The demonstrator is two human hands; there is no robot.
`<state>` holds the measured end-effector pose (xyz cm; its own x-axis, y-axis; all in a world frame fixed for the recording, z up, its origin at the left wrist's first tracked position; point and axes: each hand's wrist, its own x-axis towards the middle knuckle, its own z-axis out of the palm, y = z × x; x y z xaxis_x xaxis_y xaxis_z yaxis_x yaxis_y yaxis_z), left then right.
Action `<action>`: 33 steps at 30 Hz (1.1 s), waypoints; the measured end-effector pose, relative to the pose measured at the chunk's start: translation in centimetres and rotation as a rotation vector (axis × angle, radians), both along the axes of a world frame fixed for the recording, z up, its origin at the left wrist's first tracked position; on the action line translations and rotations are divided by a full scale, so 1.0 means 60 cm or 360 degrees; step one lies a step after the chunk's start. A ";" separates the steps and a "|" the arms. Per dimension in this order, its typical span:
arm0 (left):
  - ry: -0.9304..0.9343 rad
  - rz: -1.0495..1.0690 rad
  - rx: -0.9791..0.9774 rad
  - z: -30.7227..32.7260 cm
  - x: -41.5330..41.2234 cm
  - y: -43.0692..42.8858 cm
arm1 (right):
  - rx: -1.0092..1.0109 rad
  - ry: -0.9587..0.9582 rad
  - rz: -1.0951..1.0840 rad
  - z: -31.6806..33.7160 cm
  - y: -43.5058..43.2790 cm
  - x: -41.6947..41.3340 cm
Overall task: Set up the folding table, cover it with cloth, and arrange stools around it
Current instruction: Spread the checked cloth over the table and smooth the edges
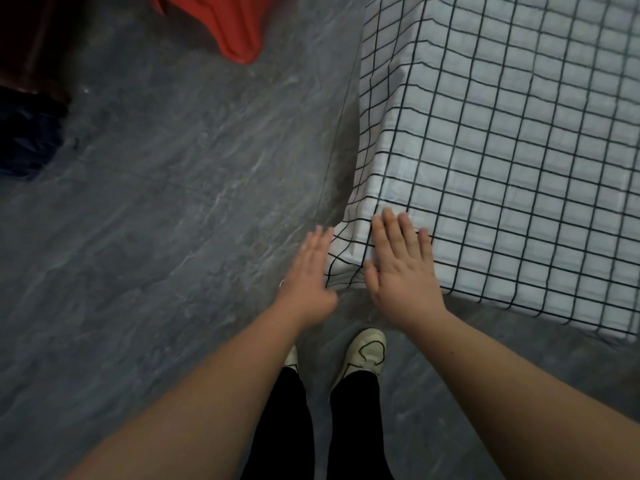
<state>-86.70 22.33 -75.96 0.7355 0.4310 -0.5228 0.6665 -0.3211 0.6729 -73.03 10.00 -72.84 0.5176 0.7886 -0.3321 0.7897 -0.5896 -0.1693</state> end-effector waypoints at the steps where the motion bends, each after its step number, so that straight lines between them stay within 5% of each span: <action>1: -0.0008 -0.0112 0.0008 -0.001 0.007 -0.006 | 0.0002 0.0003 0.0001 0.001 0.000 -0.001; 12: 0.0308 -0.0214 -0.0128 -0.099 -0.005 0.023 | 0.0094 -0.0029 0.0018 -0.012 -0.004 -0.002; 17: 0.0903 -0.0258 0.0100 -0.075 0.011 0.026 | 0.0051 0.0068 0.0026 -0.007 -0.007 0.002; 23: -0.0026 -0.0088 -0.0075 0.021 0.078 -0.008 | 0.0077 0.0097 -0.0008 0.004 -0.002 0.003; 33: 0.0322 0.0045 -0.0202 0.059 0.100 -0.015 | 0.0314 0.0767 -0.0258 0.054 0.000 0.035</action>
<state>-80.69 21.41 -72.41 0.5987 0.3715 -0.7096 0.7994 -0.2215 0.5585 -70.91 9.98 -69.62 0.4633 0.7827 -0.4156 0.4972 -0.6178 -0.6092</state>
